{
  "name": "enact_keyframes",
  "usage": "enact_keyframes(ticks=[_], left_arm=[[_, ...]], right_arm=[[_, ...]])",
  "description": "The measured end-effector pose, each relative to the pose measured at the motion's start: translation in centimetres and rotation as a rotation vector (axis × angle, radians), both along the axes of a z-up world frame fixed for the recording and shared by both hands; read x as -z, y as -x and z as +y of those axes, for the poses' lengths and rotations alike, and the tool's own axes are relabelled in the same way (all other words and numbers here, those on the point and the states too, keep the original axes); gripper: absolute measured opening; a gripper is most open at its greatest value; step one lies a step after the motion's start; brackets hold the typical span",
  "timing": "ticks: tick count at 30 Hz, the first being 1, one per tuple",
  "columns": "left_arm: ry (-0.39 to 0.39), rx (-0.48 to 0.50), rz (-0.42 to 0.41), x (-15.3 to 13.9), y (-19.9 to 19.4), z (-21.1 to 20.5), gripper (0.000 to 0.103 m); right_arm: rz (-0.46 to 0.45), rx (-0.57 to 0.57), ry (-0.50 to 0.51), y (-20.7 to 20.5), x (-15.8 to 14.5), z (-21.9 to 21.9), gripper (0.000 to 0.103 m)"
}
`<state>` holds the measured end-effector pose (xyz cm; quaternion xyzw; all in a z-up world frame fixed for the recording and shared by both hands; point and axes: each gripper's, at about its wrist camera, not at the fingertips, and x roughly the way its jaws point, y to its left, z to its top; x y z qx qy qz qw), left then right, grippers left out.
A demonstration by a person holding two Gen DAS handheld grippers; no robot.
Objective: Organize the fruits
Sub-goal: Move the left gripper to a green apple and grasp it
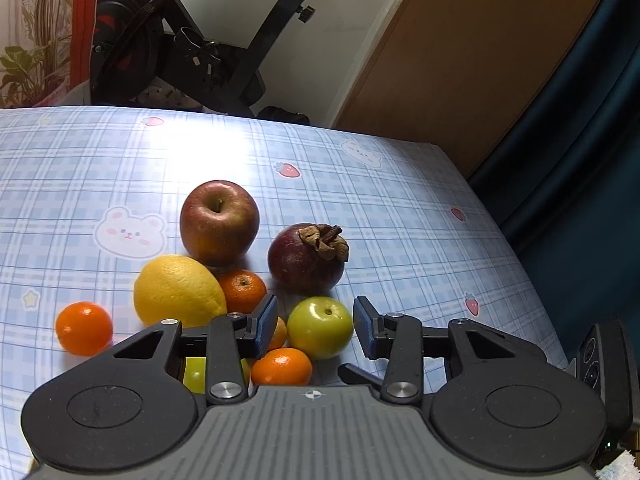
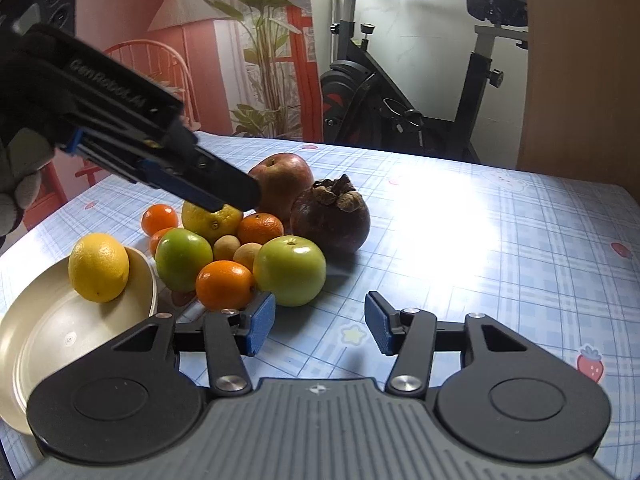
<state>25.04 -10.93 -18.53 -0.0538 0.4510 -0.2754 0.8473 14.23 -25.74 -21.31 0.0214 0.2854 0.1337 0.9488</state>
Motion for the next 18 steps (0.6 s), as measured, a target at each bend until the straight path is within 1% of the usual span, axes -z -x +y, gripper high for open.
enact_keyframes(ticks=[6, 12, 18], left_arm=[[-0.024, 0.028, 0.003, 0.8, -0.4, -1.1, 0.044], [-0.022, 0.016, 0.016, 1.3, -1.2, -1.2, 0.044], [-0.022, 0.035, 0.030, 1.8, -1.5, -1.8, 0.044]], right_arm=[[0.014, -0.026, 0.011, -0.8, 0.7, 0.3, 0.044], [0.020, -0.052, 0.034, -1.7, 1.0, 0.9, 0.043], [0.021, -0.083, 0.044, -2.3, 1.1, 1.2, 0.043]])
